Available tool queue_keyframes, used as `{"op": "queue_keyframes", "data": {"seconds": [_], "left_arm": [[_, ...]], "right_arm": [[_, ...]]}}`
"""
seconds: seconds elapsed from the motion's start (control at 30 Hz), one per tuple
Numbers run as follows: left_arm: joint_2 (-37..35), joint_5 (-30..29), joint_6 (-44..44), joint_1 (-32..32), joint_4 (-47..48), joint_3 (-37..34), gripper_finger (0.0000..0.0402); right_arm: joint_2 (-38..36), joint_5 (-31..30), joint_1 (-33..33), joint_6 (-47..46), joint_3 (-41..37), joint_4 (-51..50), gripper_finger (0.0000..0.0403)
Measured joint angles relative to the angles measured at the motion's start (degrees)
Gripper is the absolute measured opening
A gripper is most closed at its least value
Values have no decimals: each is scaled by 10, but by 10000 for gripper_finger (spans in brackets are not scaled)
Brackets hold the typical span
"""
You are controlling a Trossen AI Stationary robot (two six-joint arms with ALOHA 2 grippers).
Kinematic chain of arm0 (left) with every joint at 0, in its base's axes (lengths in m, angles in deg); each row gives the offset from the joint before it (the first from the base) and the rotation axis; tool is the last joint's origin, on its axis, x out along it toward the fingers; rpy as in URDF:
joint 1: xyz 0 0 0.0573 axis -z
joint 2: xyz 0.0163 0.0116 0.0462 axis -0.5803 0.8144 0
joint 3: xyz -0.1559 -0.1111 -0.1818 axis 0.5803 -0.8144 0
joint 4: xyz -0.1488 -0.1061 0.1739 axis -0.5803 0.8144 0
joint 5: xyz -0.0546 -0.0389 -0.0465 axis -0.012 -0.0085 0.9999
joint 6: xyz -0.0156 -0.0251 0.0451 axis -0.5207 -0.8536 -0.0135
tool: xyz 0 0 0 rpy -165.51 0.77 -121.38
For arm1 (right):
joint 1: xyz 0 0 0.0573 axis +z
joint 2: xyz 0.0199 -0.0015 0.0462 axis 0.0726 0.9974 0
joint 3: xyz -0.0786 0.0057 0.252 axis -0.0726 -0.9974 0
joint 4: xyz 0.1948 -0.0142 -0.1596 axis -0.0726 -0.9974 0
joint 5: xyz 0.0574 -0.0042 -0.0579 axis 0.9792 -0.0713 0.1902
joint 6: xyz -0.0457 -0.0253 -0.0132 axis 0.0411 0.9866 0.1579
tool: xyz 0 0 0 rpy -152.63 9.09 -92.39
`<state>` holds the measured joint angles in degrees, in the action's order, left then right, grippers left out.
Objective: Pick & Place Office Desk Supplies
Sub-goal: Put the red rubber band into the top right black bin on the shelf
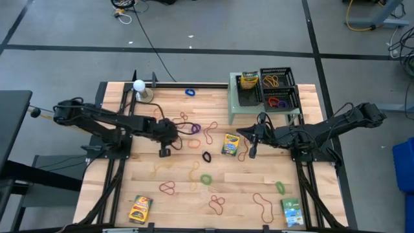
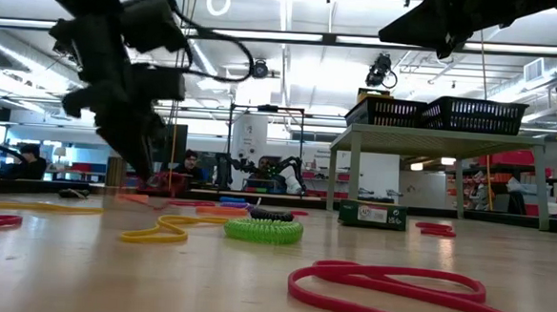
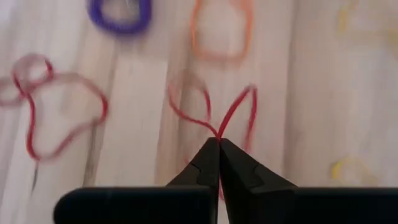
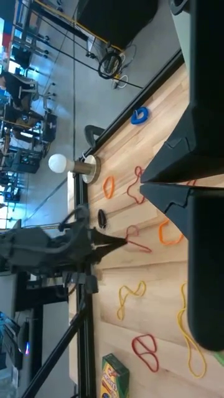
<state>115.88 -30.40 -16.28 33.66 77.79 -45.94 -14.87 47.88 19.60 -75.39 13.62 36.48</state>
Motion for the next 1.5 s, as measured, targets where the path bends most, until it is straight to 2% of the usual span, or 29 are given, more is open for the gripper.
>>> {"op": "queue_keyframes", "data": {"seconds": [0.13, 0.33, 0.43, 0.53, 0.63, 0.7, 0.83, 0.97, 1.1, 1.2, 1.3, 1.43, 1.5], "left_arm": [[-21, -2, -24, 5, -100, -13, 5], [8, 6, -66, 21, -373, -80, 4], [41, 1, -93, 22, -475, -92, 4], [77, 3, -108, 23, -545, -92, 4], [114, 3, -116, 27, -610, -92, 4], [135, 1, -127, 30, -645, -92, 4], [170, -1, -149, 30, -689, -92, 5], [191, -2, -156, 30, -695, -86, 5], [197, -2, -151, 38, -696, -73, 5], [197, -1, -144, 44, -699, -66, 6], [197, 7, -144, 49, -696, -63, 6], [197, 9, -142, 56, -690, -63, 6], [197, 10, -136, 61, -691, -63, 6]], "right_arm": [[10, 0, 0, -4, 0, 0, 23], [56, 34, -22, -30, 0, 2, 23], [93, 97, -53, -56, 0, 17, 23], [142, 184, -84, -65, 0, 75, 26], [191, 255, -106, -71, 3, 139, 47], [220, 281, -115, -83, 13, 150, 70], [270, 303, -122, -101, 43, 151, 130], [313, 304, -122, -101, 78, 150, 193], [355, 307, -122, -101, 109, 150, 236], [381, 307, -125, -98, 127, 145, 248], [398, 282, -129, -94, 145, 130, 250], [405, 236, -135, -79, 153, 120, 239], [405, 233, -135, -75, 153, 120, 231]]}}
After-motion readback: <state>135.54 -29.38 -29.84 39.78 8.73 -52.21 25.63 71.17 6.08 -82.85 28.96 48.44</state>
